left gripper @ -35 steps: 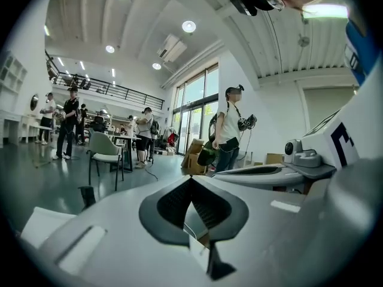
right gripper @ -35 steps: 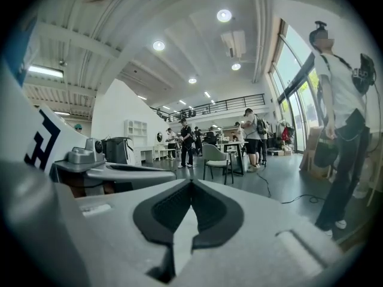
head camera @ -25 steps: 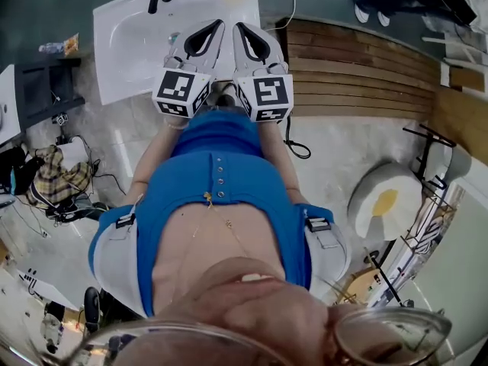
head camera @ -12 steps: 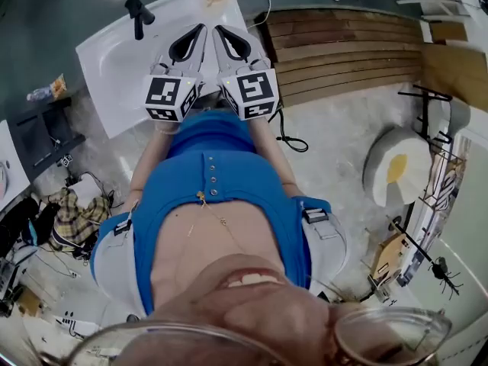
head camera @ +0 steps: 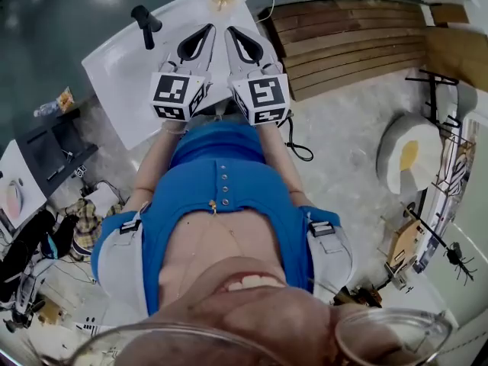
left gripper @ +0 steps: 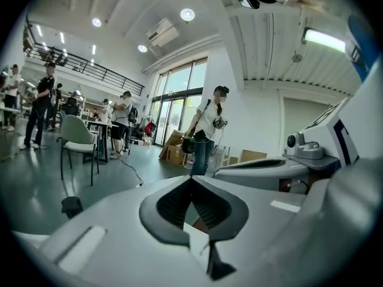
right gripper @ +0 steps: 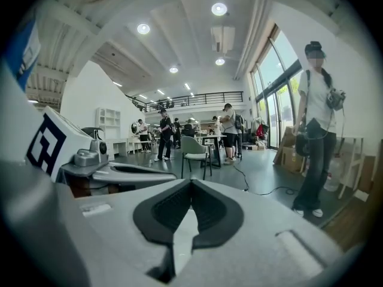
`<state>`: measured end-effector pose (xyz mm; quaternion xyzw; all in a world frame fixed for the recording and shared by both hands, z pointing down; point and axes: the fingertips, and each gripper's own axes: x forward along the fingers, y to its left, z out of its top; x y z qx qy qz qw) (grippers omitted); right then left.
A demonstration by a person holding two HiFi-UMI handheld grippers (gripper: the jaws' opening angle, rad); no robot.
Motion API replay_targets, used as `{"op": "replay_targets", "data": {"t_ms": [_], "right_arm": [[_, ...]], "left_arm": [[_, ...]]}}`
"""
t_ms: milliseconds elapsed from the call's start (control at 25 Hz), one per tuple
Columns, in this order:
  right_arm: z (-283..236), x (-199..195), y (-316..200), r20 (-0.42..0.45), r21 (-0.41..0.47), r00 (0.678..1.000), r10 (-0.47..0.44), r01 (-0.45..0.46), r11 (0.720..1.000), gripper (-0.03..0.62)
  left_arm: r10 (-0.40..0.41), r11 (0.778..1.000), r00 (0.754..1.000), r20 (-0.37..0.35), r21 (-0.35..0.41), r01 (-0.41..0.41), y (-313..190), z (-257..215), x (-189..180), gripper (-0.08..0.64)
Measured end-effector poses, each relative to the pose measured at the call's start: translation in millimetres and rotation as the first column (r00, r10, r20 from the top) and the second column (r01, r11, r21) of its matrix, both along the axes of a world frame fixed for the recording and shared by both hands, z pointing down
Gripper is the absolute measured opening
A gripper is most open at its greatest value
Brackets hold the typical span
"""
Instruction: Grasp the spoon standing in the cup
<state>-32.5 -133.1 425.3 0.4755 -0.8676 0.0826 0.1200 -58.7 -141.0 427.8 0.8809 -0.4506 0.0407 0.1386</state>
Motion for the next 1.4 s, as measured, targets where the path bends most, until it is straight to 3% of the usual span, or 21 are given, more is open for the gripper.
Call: {"op": "replay_targets", "data": {"t_ms": [160, 280, 600, 840, 1080, 1240, 1400], "right_arm": [[12.6, -9.2, -12.7, -0.05, 0.011, 0.999, 0.013, -0.012, 1.0, 0.002], [22.5, -20.8, -16.1, -0.057, -0.018, 0.998, 0.01, -0.011, 1.0, 0.002], [13.4, -26.8, -36.4, -0.096, -0.01, 0.994, 0.05, -0.052, 0.999, 0.002], [15.9, -30.4, -42.4, -0.103, -0.036, 0.995, -0.001, -0.003, 0.999, 0.002], [19.8, -30.7, -41.9, -0.094, -0.062, 0.993, -0.066, 0.06, 0.996, 0.002], [29.8, -14.1, -57.5, -0.101, -0.06, 0.994, -0.045, 0.039, 0.997, 0.002], [46.9, -12.3, -53.9, -0.079, -0.103, 0.997, -0.024, 0.016, 0.995, 0.002]], "left_arm": [[-0.001, 1.0, 1.0, -0.009, 0.006, 0.001, -11.4, 7.4, -10.7, -0.002], [0.0, 1.0, 1.0, -0.003, -0.031, 0.0, -11.7, 21.2, -21.7, -0.002], [-0.013, 0.999, 1.0, -0.022, -0.042, 0.012, -19.5, 24.5, -40.3, -0.002], [-0.039, 0.998, 0.999, -0.003, -0.056, 0.039, -22.5, 23.0, -38.7, -0.002], [-0.072, 0.994, 0.995, 0.066, -0.073, 0.077, -18.2, 25.5, -41.9, -0.002], [-0.072, 0.997, 0.994, 0.081, -0.031, 0.075, -40.5, 23.7, -32.8, -0.002], [-0.071, 0.994, 0.994, 0.084, -0.075, 0.077, -34.1, 44.0, -35.9, -0.002]]}}
